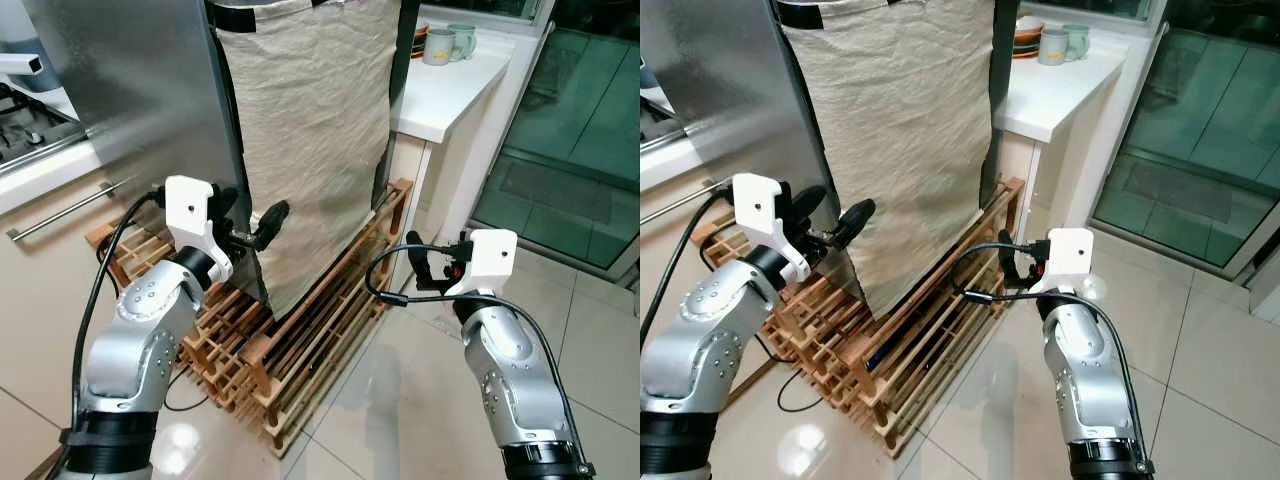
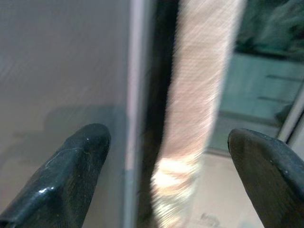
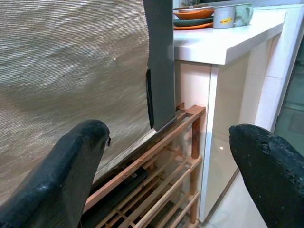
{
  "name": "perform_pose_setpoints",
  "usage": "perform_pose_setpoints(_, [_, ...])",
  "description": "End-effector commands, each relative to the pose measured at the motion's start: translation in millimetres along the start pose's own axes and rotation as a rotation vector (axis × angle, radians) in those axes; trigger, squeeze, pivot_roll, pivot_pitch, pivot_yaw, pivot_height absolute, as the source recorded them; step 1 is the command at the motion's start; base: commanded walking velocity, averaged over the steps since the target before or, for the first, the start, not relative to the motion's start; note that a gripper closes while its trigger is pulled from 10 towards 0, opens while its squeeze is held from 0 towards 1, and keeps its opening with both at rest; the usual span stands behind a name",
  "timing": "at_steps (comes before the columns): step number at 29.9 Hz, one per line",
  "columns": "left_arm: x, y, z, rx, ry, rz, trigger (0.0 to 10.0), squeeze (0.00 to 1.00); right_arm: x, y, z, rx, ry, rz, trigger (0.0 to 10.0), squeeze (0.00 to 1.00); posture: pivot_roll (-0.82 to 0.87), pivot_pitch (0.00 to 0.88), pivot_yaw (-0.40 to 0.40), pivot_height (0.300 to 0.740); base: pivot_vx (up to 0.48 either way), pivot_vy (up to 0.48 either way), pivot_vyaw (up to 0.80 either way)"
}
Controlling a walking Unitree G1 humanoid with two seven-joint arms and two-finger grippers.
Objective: Restocking fridge
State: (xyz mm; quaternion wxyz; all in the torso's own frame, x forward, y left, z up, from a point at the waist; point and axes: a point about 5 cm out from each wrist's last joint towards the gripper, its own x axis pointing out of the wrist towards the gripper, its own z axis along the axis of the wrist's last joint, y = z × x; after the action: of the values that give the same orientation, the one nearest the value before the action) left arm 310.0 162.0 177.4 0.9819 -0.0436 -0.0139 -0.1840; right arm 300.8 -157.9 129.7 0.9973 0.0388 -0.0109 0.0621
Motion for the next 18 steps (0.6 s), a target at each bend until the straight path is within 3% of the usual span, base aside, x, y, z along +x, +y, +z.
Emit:
perform_pose_setpoints(1, [4.3,3.1,5,0.015,-0.013,0.037,10.0,0.00,2.2,2.3,1,-0.005,0.009,0.017,10.0,0.00,-0.10,0.000,0.061,0.740,0.000,0.000,0.00])
perform_pose_setpoints(11, [8.5,-5.4,6,-0.002,-0.027,-0.012,10.0,0.00,2.9,3.4,3,-0.005,0.003,0.023,10.0,0.00,-0.11,0.000,0.067,0.740,0.000,0.000,0.00])
perform_pose_setpoints(18, [6.7,-19.9,16,0.002,-0.060,-0.115,10.0,0.00,2.7,1.5,-1,-0.013,0.012,0.018,10.0,0.00,-0.11,0.000,0.067,0.740,0.000,0.000,0.00])
